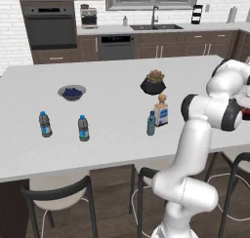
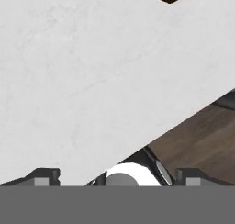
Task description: Move the plastic bottles in the middle to the plastics group, and the glass bottles in the middle to the glass group.
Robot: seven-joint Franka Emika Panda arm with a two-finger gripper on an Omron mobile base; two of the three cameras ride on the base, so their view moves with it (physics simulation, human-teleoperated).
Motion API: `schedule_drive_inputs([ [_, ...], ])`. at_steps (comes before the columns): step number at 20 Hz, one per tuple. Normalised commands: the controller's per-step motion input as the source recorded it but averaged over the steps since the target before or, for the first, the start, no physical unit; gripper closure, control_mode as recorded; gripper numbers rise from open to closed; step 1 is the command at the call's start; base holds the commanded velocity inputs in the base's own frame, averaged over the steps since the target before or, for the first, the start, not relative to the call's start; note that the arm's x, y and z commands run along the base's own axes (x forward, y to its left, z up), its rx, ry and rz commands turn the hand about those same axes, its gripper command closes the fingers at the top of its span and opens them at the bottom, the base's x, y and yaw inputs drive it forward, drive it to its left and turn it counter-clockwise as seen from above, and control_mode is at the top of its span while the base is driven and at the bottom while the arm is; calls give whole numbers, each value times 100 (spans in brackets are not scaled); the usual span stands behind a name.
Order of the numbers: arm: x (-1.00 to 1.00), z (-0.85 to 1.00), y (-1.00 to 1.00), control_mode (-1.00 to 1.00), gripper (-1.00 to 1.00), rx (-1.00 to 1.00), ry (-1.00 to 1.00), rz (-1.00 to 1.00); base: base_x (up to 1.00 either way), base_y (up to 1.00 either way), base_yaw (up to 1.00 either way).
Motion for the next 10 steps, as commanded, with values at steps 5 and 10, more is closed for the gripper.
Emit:
schedule_drive_inputs([
  [5,-19,-46,100,-100,-100,-38,-29,10,0,0,0],
  [10,5,1,100,-100,-100,-31,-3,0,0,0,0],
])
